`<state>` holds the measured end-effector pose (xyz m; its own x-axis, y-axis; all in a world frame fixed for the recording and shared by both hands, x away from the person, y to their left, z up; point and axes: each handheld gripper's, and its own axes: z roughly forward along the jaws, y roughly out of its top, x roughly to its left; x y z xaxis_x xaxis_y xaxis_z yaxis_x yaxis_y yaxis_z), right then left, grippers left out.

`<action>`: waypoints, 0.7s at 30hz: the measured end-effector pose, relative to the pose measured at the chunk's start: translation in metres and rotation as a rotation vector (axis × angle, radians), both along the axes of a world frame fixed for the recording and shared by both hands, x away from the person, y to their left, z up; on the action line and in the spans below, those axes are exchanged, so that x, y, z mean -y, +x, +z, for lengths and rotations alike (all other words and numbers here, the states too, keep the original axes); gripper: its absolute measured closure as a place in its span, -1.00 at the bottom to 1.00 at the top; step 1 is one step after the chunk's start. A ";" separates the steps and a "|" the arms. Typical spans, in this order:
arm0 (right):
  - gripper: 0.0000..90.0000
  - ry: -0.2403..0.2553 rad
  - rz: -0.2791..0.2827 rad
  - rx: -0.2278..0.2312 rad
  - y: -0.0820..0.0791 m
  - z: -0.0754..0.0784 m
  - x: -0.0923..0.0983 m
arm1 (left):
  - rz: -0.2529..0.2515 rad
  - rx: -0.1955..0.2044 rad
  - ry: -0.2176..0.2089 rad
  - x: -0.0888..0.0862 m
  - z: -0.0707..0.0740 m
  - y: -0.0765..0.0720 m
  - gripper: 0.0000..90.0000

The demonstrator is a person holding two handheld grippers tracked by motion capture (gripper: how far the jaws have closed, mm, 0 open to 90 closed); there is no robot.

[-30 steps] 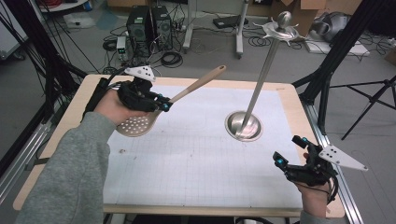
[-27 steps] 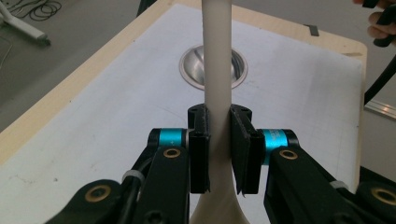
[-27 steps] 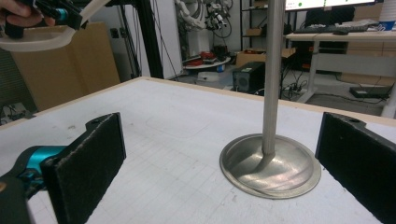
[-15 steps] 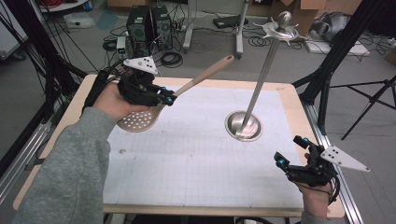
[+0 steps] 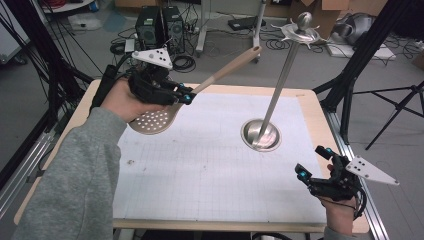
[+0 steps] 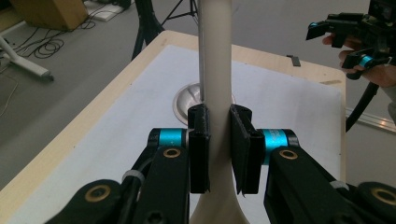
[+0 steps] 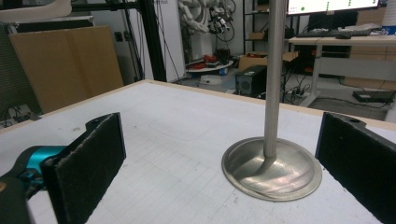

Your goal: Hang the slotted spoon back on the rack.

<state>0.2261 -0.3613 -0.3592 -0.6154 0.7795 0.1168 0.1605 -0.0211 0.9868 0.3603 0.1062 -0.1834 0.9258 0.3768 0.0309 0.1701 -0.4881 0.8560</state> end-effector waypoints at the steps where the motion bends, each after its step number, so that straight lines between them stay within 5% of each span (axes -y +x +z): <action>1: -0.98 0.002 0.000 -0.001 0.000 0.000 0.000 | -0.005 0.002 -0.001 0.001 0.002 0.000 0.74; 21: -0.98 0.012 -0.001 -0.002 -0.002 0.001 0.003 | -0.024 0.009 -0.029 0.034 0.018 0.005 0.74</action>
